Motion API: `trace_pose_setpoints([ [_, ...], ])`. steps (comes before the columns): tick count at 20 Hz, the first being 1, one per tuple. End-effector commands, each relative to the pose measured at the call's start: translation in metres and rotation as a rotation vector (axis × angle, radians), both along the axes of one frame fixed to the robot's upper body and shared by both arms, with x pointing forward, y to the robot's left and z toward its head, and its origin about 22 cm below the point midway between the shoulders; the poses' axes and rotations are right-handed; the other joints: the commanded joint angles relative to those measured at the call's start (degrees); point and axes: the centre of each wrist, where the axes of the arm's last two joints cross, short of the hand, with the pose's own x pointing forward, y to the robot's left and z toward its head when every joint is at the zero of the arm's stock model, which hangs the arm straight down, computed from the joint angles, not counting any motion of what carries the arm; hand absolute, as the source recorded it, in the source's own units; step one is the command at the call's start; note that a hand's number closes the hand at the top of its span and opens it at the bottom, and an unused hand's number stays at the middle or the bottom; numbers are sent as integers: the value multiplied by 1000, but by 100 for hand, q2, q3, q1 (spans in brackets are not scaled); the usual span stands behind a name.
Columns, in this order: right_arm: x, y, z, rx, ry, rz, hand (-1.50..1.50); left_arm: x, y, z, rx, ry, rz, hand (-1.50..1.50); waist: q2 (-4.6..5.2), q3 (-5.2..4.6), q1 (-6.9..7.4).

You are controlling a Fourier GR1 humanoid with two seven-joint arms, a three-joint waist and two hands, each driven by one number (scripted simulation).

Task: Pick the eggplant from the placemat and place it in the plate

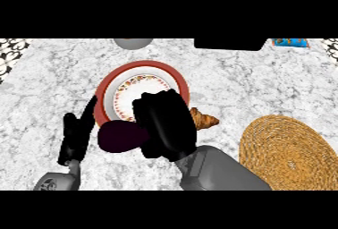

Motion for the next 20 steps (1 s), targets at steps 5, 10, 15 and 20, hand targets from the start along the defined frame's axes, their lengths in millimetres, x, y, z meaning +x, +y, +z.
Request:
trace_pose_setpoints([
  [5,-6,47,46,107,-28,-202,150,4,8,7,-10,-17,37,0,45,6,-131],
  [10,16,57,24,78,6,-279,150,-5,18,5,0,-23,27,0,57,7,-150],
  [15,51,40,9,65,45,-292,150,-9,20,-13,18,-14,40,0,61,9,-230],
  [20,81,32,-3,-8,97,-315,150,-7,2,2,6,-18,47,0,60,11,-220],
])
